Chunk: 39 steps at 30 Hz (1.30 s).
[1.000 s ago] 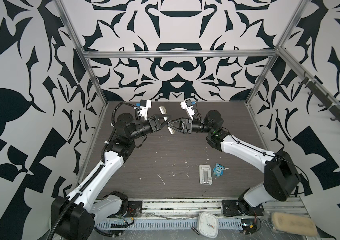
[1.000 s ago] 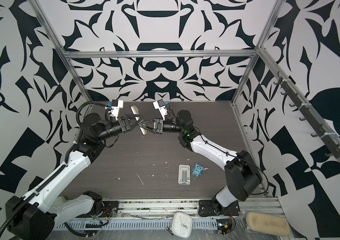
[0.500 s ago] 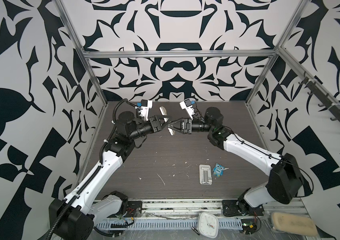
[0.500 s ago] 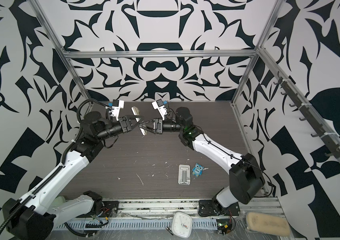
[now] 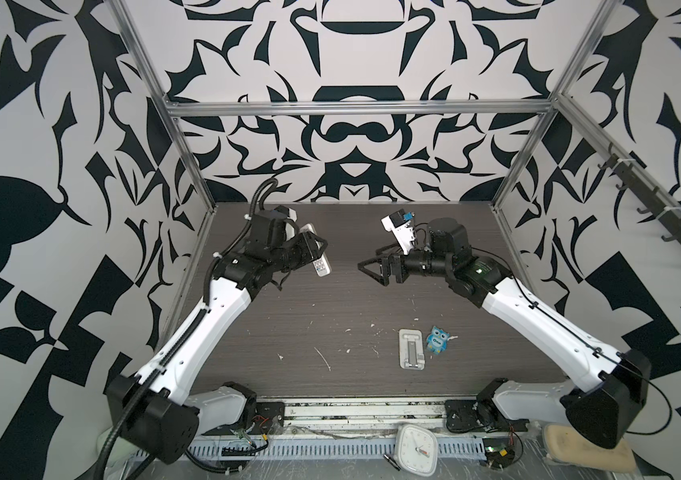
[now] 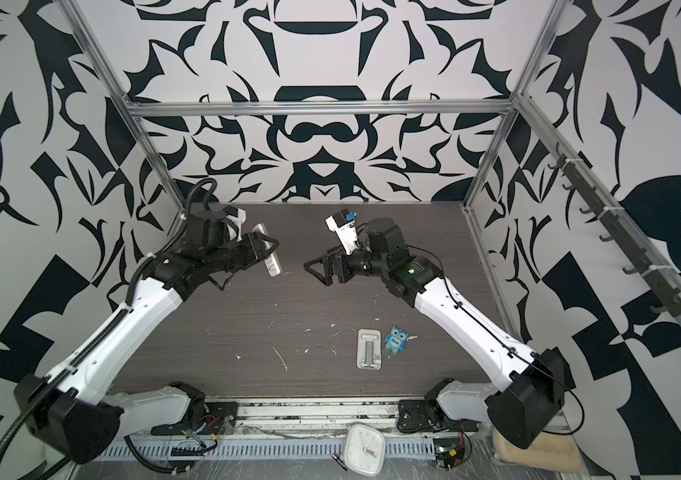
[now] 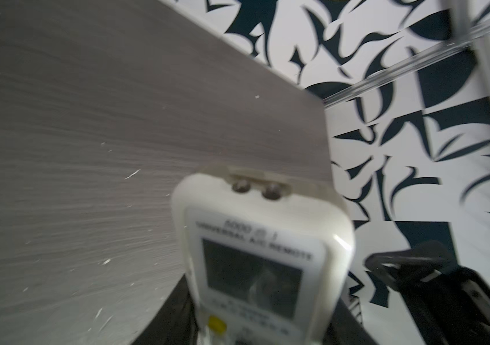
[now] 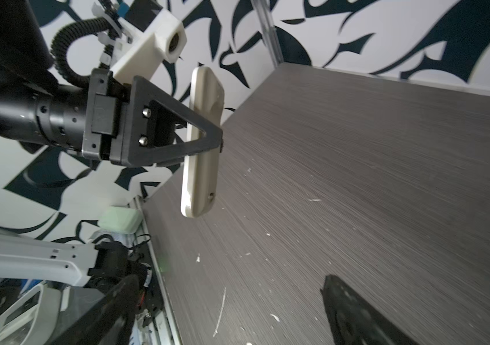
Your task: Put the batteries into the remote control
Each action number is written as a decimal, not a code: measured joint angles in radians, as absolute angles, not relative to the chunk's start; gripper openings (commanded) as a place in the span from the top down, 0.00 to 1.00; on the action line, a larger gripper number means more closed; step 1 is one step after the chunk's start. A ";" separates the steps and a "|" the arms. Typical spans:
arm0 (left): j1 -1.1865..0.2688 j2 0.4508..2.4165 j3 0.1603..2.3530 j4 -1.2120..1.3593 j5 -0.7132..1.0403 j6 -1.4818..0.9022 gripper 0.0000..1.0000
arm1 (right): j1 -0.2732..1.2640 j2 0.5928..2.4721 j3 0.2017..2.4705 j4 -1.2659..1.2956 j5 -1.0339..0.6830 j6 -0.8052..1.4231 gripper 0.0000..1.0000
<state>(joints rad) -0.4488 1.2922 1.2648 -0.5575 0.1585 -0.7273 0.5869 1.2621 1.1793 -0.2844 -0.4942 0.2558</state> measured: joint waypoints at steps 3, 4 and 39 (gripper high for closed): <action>-0.480 1.408 1.347 -0.635 0.106 -0.720 0.87 | 0.587 1.248 1.172 -0.339 -0.388 0.221 0.01; -0.493 1.446 1.373 -0.655 0.090 -0.717 0.87 | 0.587 1.245 1.168 -0.352 -0.353 0.213 0.01; -0.714 2.148 1.660 -0.901 -0.119 -0.756 0.71 | 0.587 1.232 1.054 -0.429 -0.087 0.158 0.00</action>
<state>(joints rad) -0.7143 2.1483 1.6600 -0.9012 -0.1192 -0.7563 0.5869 1.2320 1.0542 -0.4290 -0.0872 0.1581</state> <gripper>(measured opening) 0.505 0.994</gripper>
